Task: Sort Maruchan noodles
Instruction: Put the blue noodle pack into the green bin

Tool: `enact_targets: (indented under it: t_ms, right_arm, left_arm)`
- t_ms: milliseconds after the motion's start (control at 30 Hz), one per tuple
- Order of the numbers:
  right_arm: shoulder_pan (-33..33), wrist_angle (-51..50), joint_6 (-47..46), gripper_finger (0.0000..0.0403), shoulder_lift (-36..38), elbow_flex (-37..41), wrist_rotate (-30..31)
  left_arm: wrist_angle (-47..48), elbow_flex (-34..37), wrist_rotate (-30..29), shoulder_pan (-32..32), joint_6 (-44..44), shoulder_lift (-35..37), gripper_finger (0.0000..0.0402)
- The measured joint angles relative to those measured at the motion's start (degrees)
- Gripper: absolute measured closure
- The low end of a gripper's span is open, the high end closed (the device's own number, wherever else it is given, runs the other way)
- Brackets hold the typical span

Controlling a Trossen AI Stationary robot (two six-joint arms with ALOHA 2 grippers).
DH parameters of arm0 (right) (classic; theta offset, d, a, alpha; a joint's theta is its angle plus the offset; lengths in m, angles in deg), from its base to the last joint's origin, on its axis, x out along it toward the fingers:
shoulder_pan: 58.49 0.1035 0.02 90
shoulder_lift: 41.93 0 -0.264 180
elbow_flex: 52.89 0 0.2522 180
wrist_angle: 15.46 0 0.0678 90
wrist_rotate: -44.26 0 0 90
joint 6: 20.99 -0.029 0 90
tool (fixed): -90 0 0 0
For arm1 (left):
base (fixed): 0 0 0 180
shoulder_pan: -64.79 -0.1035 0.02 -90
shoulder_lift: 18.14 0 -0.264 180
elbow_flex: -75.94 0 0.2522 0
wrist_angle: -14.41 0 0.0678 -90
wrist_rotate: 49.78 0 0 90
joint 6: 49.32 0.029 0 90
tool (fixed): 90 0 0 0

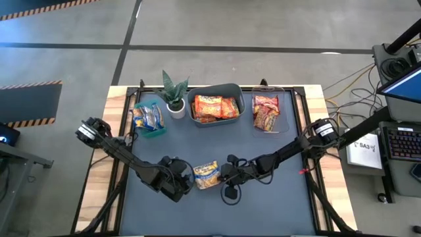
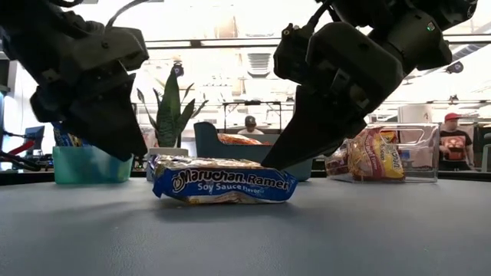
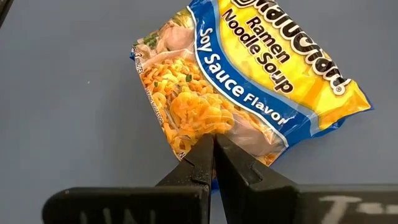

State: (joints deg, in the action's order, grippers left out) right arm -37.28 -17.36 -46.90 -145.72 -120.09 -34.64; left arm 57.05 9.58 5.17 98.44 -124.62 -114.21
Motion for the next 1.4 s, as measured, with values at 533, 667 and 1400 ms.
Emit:
enact_targets:
  t_ms: [533,667,1400]
  right_arm:
    - [0.1,-0.2,0.3,0.0394,-0.1,0.1,-0.2]
    - [0.2,-0.2,0.4,0.0394,-0.1,0.1,0.0]
    - [0.2,-0.2,0.6,0.0394,-0.2,0.2,0.9]
  left_arm:
    - [-16.8,2.3,-4.7,5.2,33.3,1.7,0.0196]
    - [-25.1,8.5,-5.3,5.0,32.1,3.6,0.0196]
    - [-68.9,31.4,-4.9,-2.7,25.7,4.2,0.0183]
